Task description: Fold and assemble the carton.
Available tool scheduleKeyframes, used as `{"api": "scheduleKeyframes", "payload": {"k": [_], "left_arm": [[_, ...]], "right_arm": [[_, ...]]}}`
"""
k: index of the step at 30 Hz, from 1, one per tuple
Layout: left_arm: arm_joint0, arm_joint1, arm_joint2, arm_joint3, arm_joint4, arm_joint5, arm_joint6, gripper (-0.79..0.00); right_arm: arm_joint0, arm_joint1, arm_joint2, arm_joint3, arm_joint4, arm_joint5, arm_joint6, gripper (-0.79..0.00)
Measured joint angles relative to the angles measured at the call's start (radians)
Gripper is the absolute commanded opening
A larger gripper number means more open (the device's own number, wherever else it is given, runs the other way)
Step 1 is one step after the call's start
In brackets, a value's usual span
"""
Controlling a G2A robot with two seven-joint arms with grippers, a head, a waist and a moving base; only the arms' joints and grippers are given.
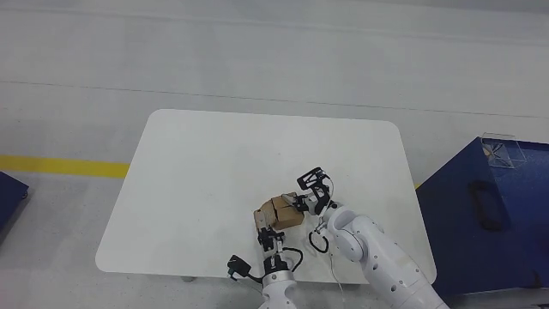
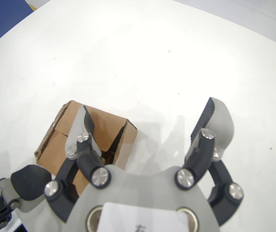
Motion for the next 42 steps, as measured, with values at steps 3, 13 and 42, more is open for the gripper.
{"api": "scheduleKeyframes", "payload": {"k": [3,13,42], "left_arm": [[-0.016,-0.013,-0.014,0.035,-0.014,-0.016,0.003,0.0],[-0.055,-0.046,-0.051,0.129,-0.003,-0.037,0.023,0.0],[0.003,-0.037,-0.19,0.066,0.417,-0.244,0.043,0.0]], "right_arm": [[-0.003,-0.002,0.005,-0.002,-0.002,-0.006,0.003,0.0],[-0.014,-0.006,0.021,-0.011,-0.019,-0.023,0.012,0.0],[-0.042,-0.021,0.053,-0.025,-0.043,-0.046,0.026,0.0]]}}
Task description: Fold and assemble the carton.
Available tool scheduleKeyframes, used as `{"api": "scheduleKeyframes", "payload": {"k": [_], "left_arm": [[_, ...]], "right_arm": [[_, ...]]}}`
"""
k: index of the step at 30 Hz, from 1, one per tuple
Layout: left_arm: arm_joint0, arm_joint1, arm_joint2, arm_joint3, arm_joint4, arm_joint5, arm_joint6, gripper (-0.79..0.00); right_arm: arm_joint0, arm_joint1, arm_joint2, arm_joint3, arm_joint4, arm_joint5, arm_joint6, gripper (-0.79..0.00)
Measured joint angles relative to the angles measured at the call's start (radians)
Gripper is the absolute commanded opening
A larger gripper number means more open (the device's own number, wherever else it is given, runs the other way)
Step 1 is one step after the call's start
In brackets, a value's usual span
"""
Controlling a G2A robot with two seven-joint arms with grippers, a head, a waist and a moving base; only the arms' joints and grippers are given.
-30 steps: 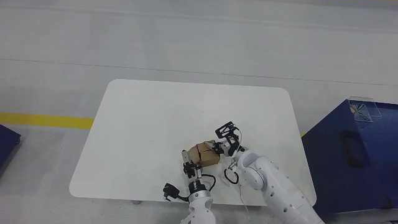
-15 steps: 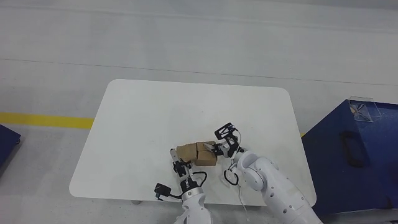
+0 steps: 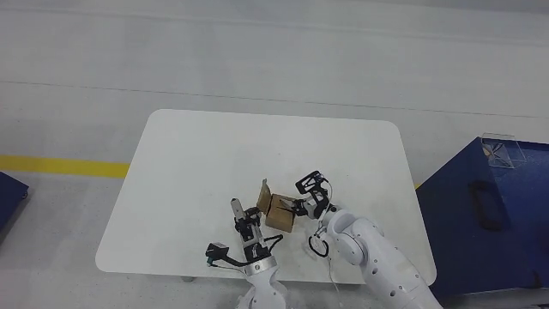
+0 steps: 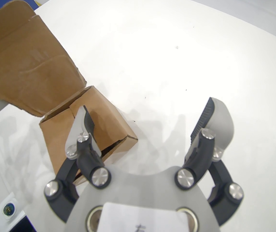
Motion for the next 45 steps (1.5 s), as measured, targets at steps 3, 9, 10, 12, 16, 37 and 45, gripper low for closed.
{"api": "scheduleKeyframes", "payload": {"k": [3,9,10,12,16,37,45], "left_arm": [[0.016,0.006,0.005,-0.017,0.025,-0.011,-0.035,0.0],[0.022,0.01,0.031,-0.019,0.002,0.055,-0.086,0.0],[0.023,0.01,0.037,-0.02,-0.003,0.053,-0.088,0.0],[0.024,0.012,0.05,-0.021,-0.011,0.047,-0.089,0.0],[0.02,0.013,0.085,-0.019,-0.029,0.057,-0.1,0.0],[0.07,0.052,0.161,-0.168,0.086,0.054,-0.029,0.0],[0.113,0.082,0.008,-0.231,0.107,0.089,-0.138,0.0]], "right_arm": [[-0.003,0.0,0.013,-0.004,-0.002,0.008,-0.006,0.0],[-0.003,0.005,0.085,-0.007,0.038,0.05,-0.01,0.0],[-0.003,0.006,0.1,-0.008,0.055,0.048,-0.007,0.0],[-0.003,0.01,0.13,-0.008,0.086,0.033,0.007,0.0],[-0.006,0.017,0.169,-0.01,0.096,0.019,0.026,0.0],[-0.025,0.03,0.26,-0.03,0.18,-0.053,0.058,0.0],[-0.068,0.063,0.329,-0.082,0.068,-0.195,0.192,0.0]]}}
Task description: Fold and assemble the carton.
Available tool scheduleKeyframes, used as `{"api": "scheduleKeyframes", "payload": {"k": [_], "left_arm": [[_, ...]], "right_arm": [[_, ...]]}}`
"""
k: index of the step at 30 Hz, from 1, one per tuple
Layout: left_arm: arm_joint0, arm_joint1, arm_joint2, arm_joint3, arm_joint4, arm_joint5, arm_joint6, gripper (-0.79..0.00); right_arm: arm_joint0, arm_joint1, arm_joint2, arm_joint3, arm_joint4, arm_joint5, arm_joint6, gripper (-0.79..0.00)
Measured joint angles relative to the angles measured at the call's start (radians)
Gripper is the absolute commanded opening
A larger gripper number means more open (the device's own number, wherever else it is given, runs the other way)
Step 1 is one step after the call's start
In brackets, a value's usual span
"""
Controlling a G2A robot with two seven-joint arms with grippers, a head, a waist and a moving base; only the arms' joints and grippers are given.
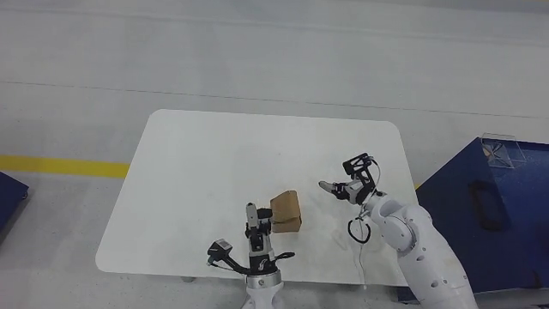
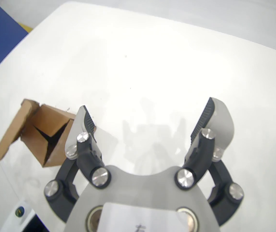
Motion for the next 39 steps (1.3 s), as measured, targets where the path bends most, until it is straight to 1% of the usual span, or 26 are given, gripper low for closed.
{"api": "scheduleKeyframes", "payload": {"k": [3,5,8,10,17,21,25,29,39], "left_arm": [[-0.016,0.002,-0.046,0.016,-0.013,0.043,-0.018,0.0],[-0.022,-0.001,-0.058,0.022,-0.02,0.097,-0.03,0.0],[-0.035,-0.006,-0.06,0.035,-0.048,0.189,-0.076,0.0],[-0.044,-0.01,-0.055,0.049,-0.05,0.224,-0.092,0.0],[-0.08,-0.033,-0.016,0.137,-0.09,0.239,-0.151,0.0],[-0.077,-0.042,0.007,0.158,-0.093,0.251,-0.183,0.0],[-0.054,-0.044,0.032,0.153,-0.062,0.269,-0.244,0.0],[-0.038,-0.044,0.032,0.134,-0.023,0.297,-0.246,0.0],[-0.038,-0.046,0.021,0.125,-0.029,0.299,-0.256,0.0]], "right_arm": [[-0.003,0.0,-0.021,-0.002,-0.014,-0.021,0.032,0.0],[0.005,-0.006,-0.05,0.004,-0.027,-0.008,0.036,0.0],[0.023,-0.015,-0.084,0.023,-0.026,0.022,0.022,0.0],[0.035,-0.019,-0.096,0.037,-0.026,0.045,0.012,0.0],[0.056,-0.027,-0.104,0.055,-0.014,0.09,-0.019,0.0],[0.055,-0.027,-0.104,0.055,-0.015,0.09,-0.018,0.0],[0.055,-0.027,-0.104,0.055,-0.015,0.09,-0.018,0.0],[0.055,-0.027,-0.104,0.055,-0.015,0.09,-0.018,0.0],[0.055,-0.027,-0.104,0.055,-0.014,0.09,-0.018,0.0]]}}
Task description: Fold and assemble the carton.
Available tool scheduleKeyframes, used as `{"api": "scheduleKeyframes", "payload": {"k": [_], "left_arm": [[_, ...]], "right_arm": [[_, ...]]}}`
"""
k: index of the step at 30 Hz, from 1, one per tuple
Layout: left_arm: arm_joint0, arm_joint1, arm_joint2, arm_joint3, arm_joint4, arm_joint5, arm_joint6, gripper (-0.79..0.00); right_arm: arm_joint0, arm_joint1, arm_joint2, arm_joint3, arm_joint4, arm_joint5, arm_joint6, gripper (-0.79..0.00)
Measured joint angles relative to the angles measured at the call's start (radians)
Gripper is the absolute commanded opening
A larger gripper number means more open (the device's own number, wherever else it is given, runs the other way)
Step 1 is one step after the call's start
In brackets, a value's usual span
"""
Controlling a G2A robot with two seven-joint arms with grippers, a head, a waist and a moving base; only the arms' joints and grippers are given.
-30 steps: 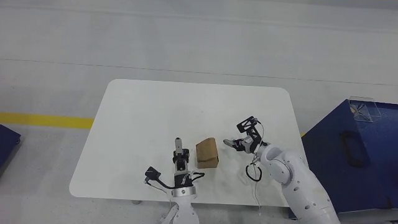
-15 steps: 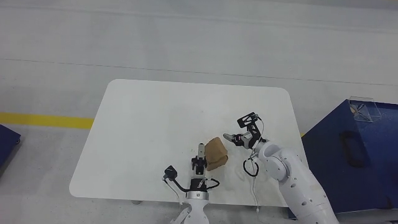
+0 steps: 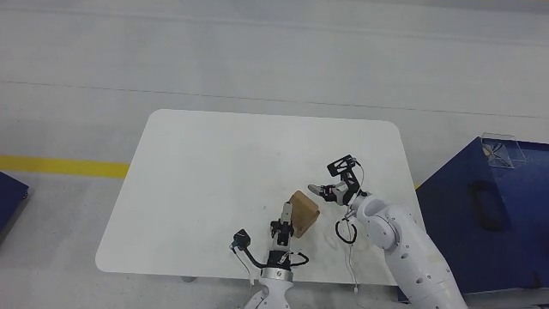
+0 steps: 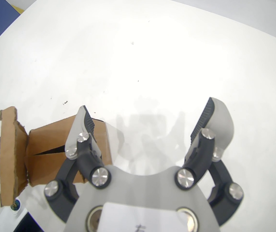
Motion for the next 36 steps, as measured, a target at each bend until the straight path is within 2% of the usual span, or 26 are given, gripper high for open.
{"api": "scheduleKeyframes", "payload": {"k": [4,6,11,13,18,23,24,26,27,36], "left_arm": [[0.0,0.0,0.0,0.001,0.001,0.001,-0.001,0.0],[-0.002,0.003,-0.007,-0.003,0.026,0.029,-0.019,0.0],[0.003,0.011,-0.033,-0.059,0.105,0.213,-0.065,0.0],[0.008,0.012,-0.043,-0.086,0.099,0.282,-0.102,-0.197],[0.015,0.017,-0.06,-0.126,0.107,0.411,-0.185,-0.179],[0.023,0.014,-0.052,-0.128,0.112,0.424,-0.197,-0.237],[0.024,0.013,-0.051,-0.128,0.112,0.421,-0.199,-0.308],[0.024,0.012,-0.049,-0.121,0.11,0.417,-0.206,-0.345],[0.022,0.011,-0.048,-0.116,0.109,0.417,-0.21,-0.397],[-0.014,-0.005,-0.026,-0.058,0.105,0.444,-0.208,-0.409]], "right_arm": [[-0.003,0.0,0.001,-0.005,0.004,-0.005,-0.004,0.0],[-0.013,0.003,0.019,-0.016,0.03,-0.019,-0.006,0.0],[-0.011,0.004,0.04,-0.039,0.051,0.036,0.051,0.0],[-0.014,0.004,0.043,-0.05,0.066,0.029,0.048,0.0],[-0.039,0.011,0.068,-0.08,0.094,-0.058,0.038,0.0],[-0.068,0.018,0.091,-0.121,0.093,-0.073,0.038,0.0],[-0.073,0.019,0.094,-0.128,0.094,-0.079,0.041,0.0],[-0.082,0.021,0.099,-0.14,0.097,-0.092,0.052,0.0],[-0.085,0.022,0.099,-0.145,0.098,-0.097,0.057,0.0],[-0.081,0.021,0.064,-0.153,0.062,-0.093,0.102,0.0]]}}
